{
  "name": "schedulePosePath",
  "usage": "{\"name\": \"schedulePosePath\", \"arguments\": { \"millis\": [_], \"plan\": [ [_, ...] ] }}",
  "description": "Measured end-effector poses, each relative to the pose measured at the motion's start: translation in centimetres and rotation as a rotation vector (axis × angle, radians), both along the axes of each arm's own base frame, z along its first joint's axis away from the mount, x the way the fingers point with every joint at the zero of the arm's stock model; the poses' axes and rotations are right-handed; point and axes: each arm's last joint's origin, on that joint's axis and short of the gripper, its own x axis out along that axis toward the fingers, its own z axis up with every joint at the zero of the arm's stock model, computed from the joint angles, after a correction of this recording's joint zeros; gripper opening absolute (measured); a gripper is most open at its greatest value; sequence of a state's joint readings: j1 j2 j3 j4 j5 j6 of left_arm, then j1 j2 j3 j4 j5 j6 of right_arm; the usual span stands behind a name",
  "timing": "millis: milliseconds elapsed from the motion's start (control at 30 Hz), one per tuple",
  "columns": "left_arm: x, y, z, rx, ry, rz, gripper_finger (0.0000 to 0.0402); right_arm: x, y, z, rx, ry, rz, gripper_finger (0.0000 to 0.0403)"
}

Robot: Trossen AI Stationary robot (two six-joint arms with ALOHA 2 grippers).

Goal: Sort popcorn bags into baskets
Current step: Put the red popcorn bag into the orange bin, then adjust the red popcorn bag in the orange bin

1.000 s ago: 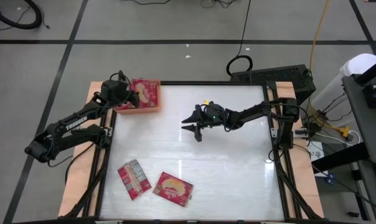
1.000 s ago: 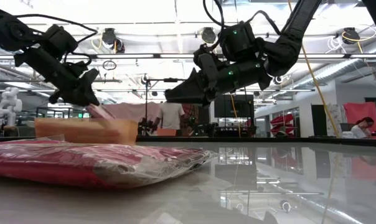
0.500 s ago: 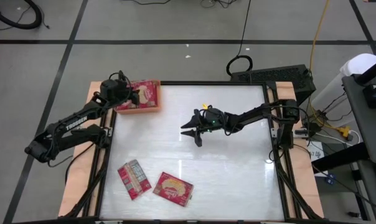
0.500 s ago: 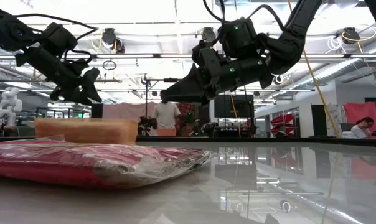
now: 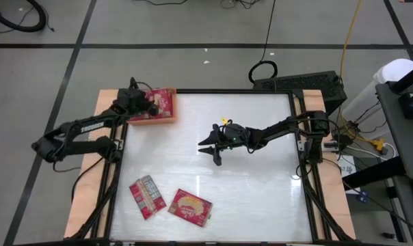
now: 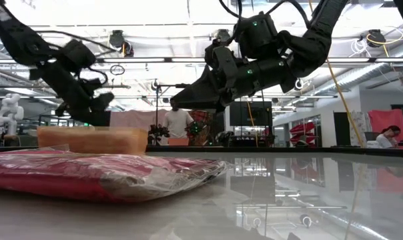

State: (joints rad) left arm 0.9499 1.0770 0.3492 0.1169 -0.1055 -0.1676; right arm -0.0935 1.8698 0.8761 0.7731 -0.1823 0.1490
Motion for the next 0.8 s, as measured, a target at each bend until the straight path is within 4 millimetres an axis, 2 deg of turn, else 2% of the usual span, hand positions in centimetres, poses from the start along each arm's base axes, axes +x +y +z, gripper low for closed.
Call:
{"name": "schedulePosePath", "arguments": {
  "millis": [167,367,500,800],
  "plan": [
    [1.0,0.9,-1.9,-0.016,0.039,0.033,0.0132,0.0,0.8,0.0,0.000,0.004,0.023,0.0130],
    [2.3,1.1,-2.8,-0.006,0.032,-0.006,0.0109,0.1,1.6,-0.1,0.000,0.007,0.042,0.0130],
    [2.6,1.0,-2.4,0.021,0.018,-0.027,0.0107,0.1,1.8,-0.1,0.001,0.007,0.049,0.0130],
    [2.1,0.0,0.1,0.124,-0.009,0.021,0.0106,0.1,1.8,-0.1,0.051,0.013,0.034,0.0130]
  ]
}}
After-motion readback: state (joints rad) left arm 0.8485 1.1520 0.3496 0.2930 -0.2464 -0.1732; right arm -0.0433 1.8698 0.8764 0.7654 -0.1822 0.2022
